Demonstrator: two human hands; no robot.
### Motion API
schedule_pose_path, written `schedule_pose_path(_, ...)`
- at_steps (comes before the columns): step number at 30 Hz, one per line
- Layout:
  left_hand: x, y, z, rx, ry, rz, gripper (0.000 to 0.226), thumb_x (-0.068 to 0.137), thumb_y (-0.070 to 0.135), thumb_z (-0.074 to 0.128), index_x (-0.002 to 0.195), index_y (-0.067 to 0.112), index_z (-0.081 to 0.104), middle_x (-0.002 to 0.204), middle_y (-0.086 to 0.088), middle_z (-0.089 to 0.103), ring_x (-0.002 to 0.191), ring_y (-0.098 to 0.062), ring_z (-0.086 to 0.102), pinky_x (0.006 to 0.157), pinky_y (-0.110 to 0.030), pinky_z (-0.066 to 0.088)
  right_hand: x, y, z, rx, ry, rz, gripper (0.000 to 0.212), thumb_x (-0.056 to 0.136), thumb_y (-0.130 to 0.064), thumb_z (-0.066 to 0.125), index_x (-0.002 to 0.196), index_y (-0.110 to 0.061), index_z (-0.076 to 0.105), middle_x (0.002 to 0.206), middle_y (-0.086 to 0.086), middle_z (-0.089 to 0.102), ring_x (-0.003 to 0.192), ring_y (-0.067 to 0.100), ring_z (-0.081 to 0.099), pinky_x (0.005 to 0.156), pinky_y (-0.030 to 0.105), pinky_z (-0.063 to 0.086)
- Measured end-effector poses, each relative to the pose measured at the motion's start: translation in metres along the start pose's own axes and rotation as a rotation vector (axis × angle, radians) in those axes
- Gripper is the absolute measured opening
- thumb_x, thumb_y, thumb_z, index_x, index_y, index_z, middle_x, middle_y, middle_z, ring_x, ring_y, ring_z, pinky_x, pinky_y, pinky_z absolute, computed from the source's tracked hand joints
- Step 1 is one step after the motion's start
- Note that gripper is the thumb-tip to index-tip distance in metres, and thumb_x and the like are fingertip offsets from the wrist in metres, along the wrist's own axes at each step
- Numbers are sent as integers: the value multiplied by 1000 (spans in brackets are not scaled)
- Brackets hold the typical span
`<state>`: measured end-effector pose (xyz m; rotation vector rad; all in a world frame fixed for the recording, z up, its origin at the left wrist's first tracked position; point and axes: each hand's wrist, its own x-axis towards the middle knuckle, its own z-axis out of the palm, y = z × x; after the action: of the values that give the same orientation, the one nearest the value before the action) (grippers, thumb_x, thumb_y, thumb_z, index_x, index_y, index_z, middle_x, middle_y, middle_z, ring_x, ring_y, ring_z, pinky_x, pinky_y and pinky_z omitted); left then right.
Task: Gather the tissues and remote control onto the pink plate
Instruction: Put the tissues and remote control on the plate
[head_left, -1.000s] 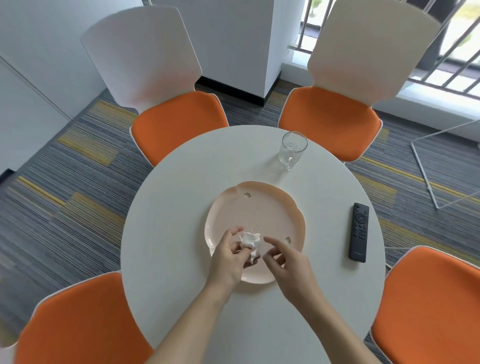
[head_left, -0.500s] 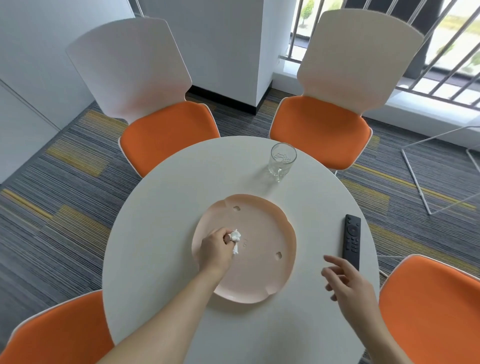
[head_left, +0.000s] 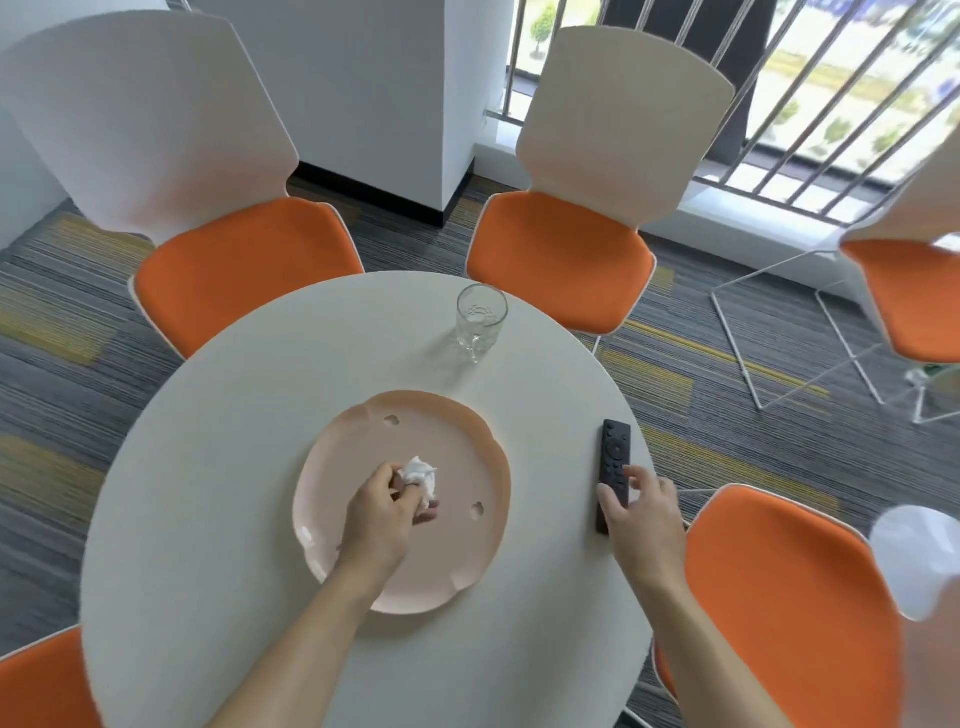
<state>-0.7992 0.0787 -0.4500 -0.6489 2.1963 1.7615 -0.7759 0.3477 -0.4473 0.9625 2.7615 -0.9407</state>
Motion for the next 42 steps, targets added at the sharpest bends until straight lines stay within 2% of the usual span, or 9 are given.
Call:
schedule_pose_path(5,-5,22,32,-62,-71,13,7,89,9,62,83,7,66,81,-14,72,67,-21,74,54,-12,51,29,2,14,-206,-162,86,76,78,-46,70,139,-17,35,132,11,45,120,34,51,75,38,43)
schedule_pose_path(11,-14,22,45,-69,-76,-5,11,88,9,63,77,9,64,62,-4,67,69,-28,73,50,-5,43,30,3,21,-253,-240,119,37,77,-24,60,107,-9,45,107,11,54,78,27,52,62,34,42)
schedule_pose_path(15,-18,18,34,-104,-46,-26,9,89,10,62,81,8,65,69,-10,71,64,-20,73,54,-11,49,8,-8,14,225,-297,186,29,77,-25,56,103,-15,46,83,7,60,59,21,56,49,33,48)
schedule_pose_path(18,-22,15,26,-113,-39,-24,7,87,12,64,80,12,66,72,-9,70,61,-14,68,68,-32,58,-17,-26,15,562,-333,159,27,86,-36,58,104,-17,51,67,3,53,42,16,48,40,30,42)
schedule_pose_path(22,-27,15,14,-101,5,14,9,84,19,68,79,26,66,69,6,69,62,-7,63,75,-39,58,-43,-58,24,775,-477,130,33,92,-50,49,97,-17,55,59,-1,51,40,18,44,38,26,36)
schedule_pose_path(26,-26,13,-9,-114,101,25,19,81,20,72,83,37,65,79,9,73,74,-9,69,77,-33,55,-60,-86,41,751,-547,74,29,81,-41,61,101,-20,56,58,-1,52,44,18,46,41,26,40)
schedule_pose_path(34,-3,-4,-44,12,241,-13,10,75,24,76,73,25,67,69,12,72,68,0,66,60,-12,45,-68,-112,79,505,-555,-42,26,76,-41,69,96,-34,55,85,7,66,47,13,60,43,22,46)
schedule_pose_path(39,15,-13,-46,126,250,-7,11,78,22,72,70,20,65,65,6,70,68,-16,66,63,-30,51,-65,-116,99,485,-582,-56,24,76,-29,68,97,-30,58,79,3,62,47,14,58,47,27,51)
schedule_pose_path(42,19,-18,-46,174,244,12,9,80,20,68,72,19,65,68,5,69,69,-16,65,64,-30,50,-64,-114,106,474,-550,-64,24,73,-28,69,94,-30,58,76,1,59,47,13,57,47,28,52)
